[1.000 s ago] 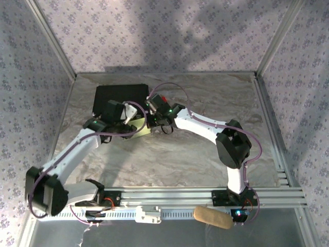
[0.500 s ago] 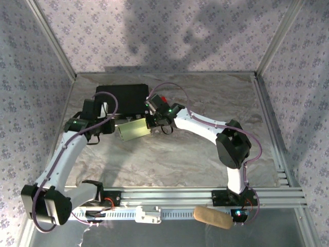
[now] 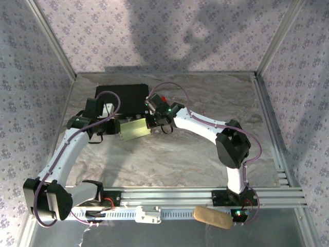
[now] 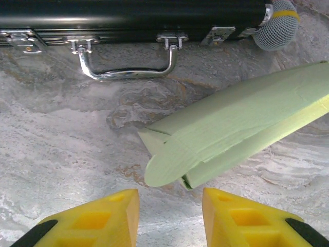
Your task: Fold the paper box
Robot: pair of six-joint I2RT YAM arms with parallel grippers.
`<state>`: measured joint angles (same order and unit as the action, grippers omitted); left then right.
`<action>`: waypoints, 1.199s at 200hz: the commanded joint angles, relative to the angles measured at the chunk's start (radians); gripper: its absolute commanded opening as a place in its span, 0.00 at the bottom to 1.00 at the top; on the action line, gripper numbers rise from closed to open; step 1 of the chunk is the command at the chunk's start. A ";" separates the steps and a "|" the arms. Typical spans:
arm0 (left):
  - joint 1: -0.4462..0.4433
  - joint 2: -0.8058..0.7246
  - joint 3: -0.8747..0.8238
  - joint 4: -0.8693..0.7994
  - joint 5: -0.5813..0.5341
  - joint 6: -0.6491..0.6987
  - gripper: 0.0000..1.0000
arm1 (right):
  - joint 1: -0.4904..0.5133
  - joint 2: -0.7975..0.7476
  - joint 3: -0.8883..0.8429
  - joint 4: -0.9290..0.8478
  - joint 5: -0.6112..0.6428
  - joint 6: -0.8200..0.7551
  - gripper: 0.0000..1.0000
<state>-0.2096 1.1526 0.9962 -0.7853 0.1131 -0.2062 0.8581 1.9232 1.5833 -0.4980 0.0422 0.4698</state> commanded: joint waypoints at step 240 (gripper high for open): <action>-0.076 0.104 0.058 0.001 0.014 -0.134 0.07 | 0.019 0.038 0.050 -0.088 0.036 0.024 0.00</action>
<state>-0.2771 1.2457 1.0309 -0.7853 0.0792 -0.2817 0.8585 1.9377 1.6093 -0.5285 0.0731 0.4828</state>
